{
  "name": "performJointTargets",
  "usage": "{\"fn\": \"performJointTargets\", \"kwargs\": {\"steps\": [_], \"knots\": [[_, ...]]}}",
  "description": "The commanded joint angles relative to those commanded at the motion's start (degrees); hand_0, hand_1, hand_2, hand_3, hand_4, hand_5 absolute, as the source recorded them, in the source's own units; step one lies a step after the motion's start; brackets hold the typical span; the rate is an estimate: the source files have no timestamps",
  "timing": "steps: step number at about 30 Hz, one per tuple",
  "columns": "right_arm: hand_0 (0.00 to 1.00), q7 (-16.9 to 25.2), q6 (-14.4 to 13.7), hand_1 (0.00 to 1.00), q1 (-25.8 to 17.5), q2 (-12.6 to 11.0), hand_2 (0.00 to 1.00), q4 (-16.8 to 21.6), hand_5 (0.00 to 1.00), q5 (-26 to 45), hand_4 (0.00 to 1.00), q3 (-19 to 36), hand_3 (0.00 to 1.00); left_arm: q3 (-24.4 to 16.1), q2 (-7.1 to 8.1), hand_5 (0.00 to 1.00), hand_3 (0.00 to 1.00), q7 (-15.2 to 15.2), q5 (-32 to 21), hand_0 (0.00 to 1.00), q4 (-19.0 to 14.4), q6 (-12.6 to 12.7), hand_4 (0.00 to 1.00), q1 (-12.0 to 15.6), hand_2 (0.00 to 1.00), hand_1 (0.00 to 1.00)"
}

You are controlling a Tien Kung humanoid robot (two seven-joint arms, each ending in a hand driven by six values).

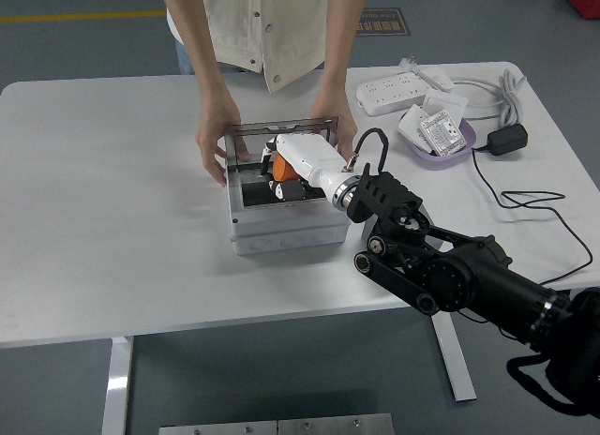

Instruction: Fetch the battery,place it into the box,close the lid of the box

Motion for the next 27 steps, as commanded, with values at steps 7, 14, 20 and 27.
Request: {"fn": "performJointTargets", "kwargs": {"steps": [7,14,20,27], "knots": [[0.260,-0.27,-0.05,0.406,-0.03,0.15,0.527,0.00,0.255,-1.10,0.517,-0.44,0.672,0.23,0.01,0.237,0.554,-0.05,-0.16,0.641,0.00,0.07,0.725,-0.12,0.622,0.753],[0.610,-0.87,-0.15,0.575,-0.01,0.32,0.649,0.10,0.460,-2.62,0.878,-0.68,0.760,1.18,-0.01,0.233,0.556,-0.18,-0.93,0.641,0.00,0.10,0.722,-0.20,0.621,0.751],[0.696,-0.90,-0.72,0.591,-0.08,0.41,0.646,0.41,0.510,-3.07,0.914,-0.55,0.758,2.17,-0.01,0.232,0.555,-0.27,-1.81,0.641,0.00,0.09,0.723,-0.19,0.621,0.752],[0.725,-0.69,-1.41,0.591,-0.44,-0.06,0.642,2.22,0.544,-2.84,0.936,0.08,0.755,2.94,-0.01,0.230,0.554,-0.39,-2.53,0.641,0.00,0.12,0.723,-0.08,0.619,0.751]]}}
